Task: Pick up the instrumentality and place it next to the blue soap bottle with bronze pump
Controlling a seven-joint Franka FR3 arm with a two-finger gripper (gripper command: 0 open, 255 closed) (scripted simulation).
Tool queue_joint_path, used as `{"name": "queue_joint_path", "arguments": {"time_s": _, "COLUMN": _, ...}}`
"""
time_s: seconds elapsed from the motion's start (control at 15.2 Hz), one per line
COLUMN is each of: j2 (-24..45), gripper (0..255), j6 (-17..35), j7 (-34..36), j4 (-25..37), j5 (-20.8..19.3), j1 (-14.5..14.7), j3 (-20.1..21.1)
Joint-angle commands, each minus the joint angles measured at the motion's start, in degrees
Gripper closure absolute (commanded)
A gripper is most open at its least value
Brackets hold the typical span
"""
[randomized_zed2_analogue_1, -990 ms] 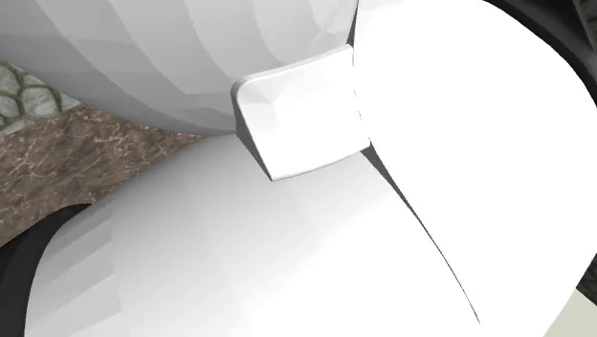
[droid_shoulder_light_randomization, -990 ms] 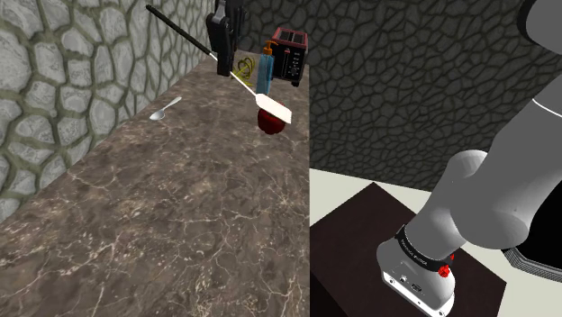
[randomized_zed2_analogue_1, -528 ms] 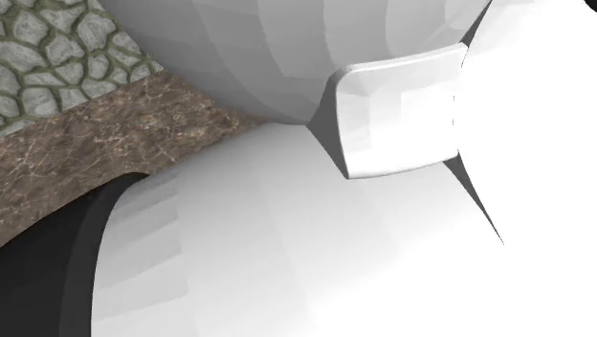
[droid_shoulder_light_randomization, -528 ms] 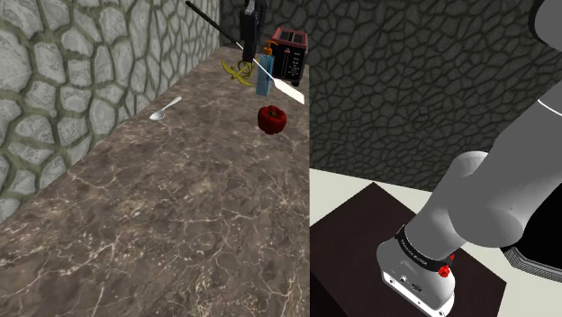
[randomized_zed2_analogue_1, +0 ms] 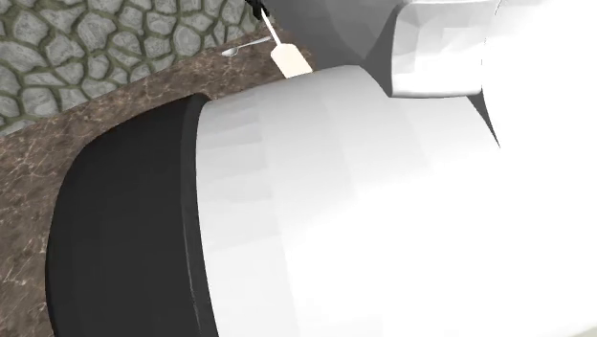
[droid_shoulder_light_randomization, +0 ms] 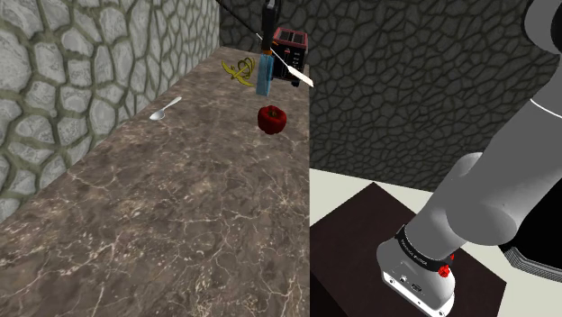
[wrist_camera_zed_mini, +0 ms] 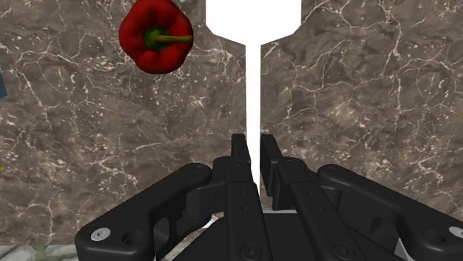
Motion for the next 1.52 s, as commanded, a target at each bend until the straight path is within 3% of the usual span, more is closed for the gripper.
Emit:
{"name": "queue_joint_path", "arguments": {"time_s": 0.0, "j2": 0.8, "gripper": 255, "j6": -0.1, "j7": -2.7, "j4": 0.8, "j5": 0.1, "j1": -1.3, "j3": -1.4}}
{"name": "queue_joint_path", "arguments": {"time_s": 0.46, "j2": 6.6, "gripper": 255, "j6": -2.0, "j7": -11.5, "j4": 8.2, "j5": 0.4, "j1": -5.9, "j3": -5.6}}
{"name": "queue_joint_path", "arguments": {"time_s": 0.86, "j2": 14.4, "gripper": 255, "j6": -5.1, "j7": -18.5, "j4": 18.8, "j5": 1.3, "j1": -10.1, "j3": -8.6}}
{"name": "queue_joint_path", "arguments": {"time_s": 1.45, "j2": 11.8, "gripper": 255, "j6": 3.0, "j7": -18.8, "j4": 8.1, "j5": 1.3, "j1": -10.0, "j3": -8.5}}
